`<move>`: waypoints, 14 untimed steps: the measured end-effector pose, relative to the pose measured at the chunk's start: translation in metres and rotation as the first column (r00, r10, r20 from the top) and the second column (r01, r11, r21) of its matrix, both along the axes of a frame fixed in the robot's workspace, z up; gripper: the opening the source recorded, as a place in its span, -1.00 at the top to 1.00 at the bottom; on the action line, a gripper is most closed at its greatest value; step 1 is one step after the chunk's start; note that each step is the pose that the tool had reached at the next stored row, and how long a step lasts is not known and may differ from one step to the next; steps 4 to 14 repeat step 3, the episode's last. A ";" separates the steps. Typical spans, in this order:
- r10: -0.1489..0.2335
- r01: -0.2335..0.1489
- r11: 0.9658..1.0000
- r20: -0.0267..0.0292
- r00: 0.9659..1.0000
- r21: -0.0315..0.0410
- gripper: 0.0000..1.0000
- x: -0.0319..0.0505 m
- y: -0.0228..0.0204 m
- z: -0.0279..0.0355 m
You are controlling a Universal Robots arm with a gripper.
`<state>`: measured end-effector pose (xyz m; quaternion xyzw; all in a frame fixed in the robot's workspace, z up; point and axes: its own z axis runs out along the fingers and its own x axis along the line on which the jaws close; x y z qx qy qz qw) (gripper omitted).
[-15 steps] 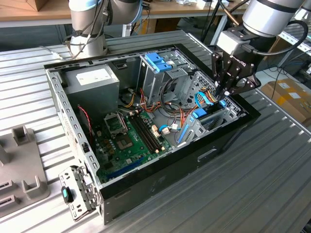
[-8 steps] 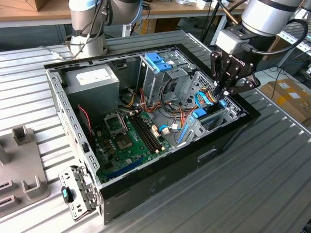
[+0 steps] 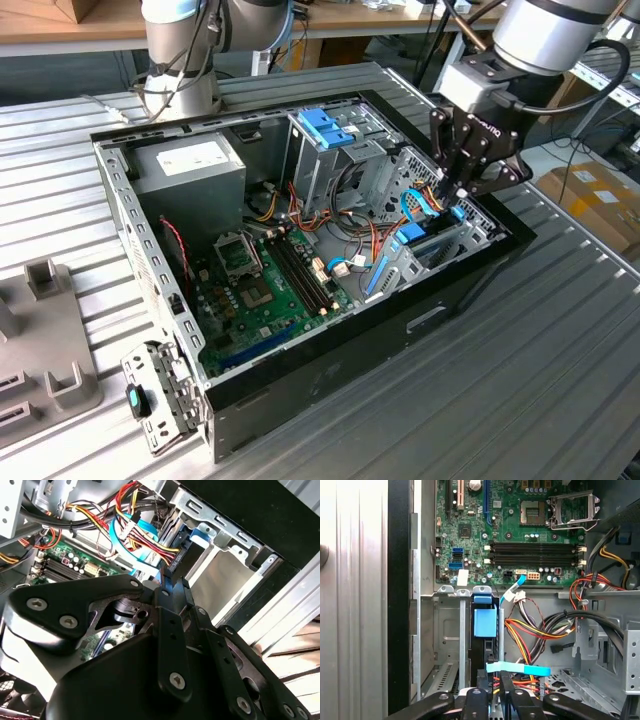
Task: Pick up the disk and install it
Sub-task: 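Insert the second disk wire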
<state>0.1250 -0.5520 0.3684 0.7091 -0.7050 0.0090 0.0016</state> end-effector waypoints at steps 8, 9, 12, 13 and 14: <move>0.000 0.000 1.000 0.000 1.000 0.000 0.52 -0.0008 0.0000 0.0000; 0.000 0.000 1.000 0.000 1.000 0.000 0.52 -0.0008 0.0000 0.0000; 0.000 0.000 1.000 0.000 1.000 0.000 0.52 -0.0008 0.0000 0.0000; 0.000 0.000 1.000 0.000 1.000 0.000 0.52 -0.0008 0.0000 0.0000; 0.000 0.000 1.000 0.000 1.000 0.000 0.52 -0.0008 0.0000 0.0000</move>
